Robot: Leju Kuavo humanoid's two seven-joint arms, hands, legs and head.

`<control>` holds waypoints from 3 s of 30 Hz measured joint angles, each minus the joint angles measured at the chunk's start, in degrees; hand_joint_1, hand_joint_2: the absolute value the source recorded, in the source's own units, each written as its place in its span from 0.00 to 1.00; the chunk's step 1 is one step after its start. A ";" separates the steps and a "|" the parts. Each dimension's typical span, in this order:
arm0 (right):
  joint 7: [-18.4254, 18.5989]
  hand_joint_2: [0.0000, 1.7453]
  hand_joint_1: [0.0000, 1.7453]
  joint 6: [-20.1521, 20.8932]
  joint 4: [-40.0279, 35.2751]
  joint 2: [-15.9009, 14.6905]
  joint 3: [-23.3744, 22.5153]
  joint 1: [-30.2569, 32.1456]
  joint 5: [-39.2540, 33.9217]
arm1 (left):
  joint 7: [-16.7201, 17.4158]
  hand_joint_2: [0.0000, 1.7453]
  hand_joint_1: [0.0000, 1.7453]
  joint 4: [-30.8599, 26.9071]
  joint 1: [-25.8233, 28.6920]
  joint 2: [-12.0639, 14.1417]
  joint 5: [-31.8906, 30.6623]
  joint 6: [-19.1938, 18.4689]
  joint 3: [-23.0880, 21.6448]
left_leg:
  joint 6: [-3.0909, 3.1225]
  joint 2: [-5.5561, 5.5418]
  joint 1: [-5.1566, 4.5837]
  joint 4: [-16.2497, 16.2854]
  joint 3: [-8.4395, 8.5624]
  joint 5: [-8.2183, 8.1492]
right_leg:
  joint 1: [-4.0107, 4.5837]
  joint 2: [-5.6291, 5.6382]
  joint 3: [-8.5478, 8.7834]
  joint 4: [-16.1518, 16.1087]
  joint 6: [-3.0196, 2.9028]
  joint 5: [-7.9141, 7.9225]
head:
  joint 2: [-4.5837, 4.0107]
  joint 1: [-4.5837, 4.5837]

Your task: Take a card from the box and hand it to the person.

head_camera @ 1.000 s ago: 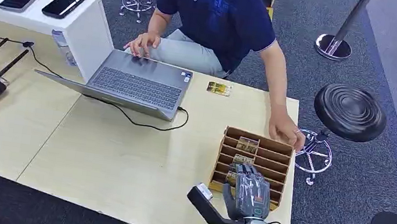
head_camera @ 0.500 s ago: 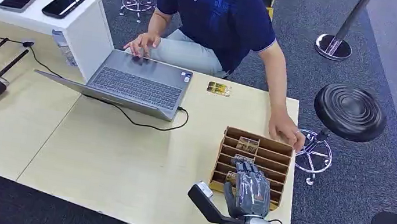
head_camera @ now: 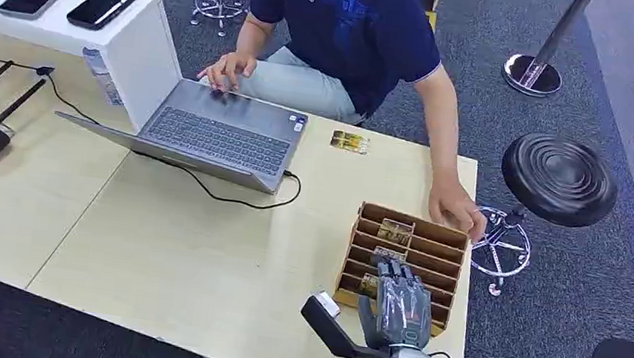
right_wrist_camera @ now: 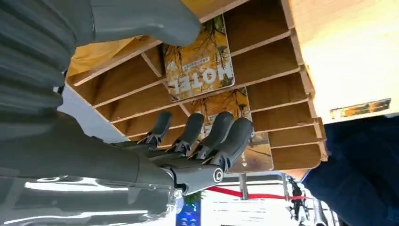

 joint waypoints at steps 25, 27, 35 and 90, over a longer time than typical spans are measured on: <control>0.55 1.00 0.54 -0.83 1.40 0.00 0.00 -0.57 0.59 | 0.17 0.00 0.00 0.00 0.02 -0.02 0.00 0.00 0.00 | 0.00 0.00 0.00 0.00 0.02 0.00 | 0.00 0.00 0.00 0.00 0.00 0.00 | 0.00 0.00; 0.52 1.00 0.53 -1.01 1.40 0.00 0.00 -0.57 0.61 | 0.17 0.00 0.00 0.00 0.02 0.00 0.00 0.00 0.00 | 0.00 0.00 0.00 0.00 0.01 0.00 | 0.00 0.00 0.00 0.00 0.00 0.00 | 0.00 0.00; 0.59 1.00 0.49 -1.55 1.42 0.00 0.00 -0.39 0.76 | 0.22 0.00 0.00 0.00 0.03 0.00 0.00 0.00 0.00 | 0.00 0.00 0.00 0.00 0.01 0.00 | 0.00 0.01 0.00 0.00 0.00 0.00 | 0.00 0.00; 1.86 1.00 0.54 -2.05 -2.06 -1.14 -0.11 1.93 -1.62 | -0.31 0.00 0.00 -0.02 0.18 0.00 1.14 0.24 0.02 | 0.00 0.01 0.00 0.00 0.01 0.00 | 0.00 0.01 0.00 0.00 0.00 0.00 | 0.00 0.00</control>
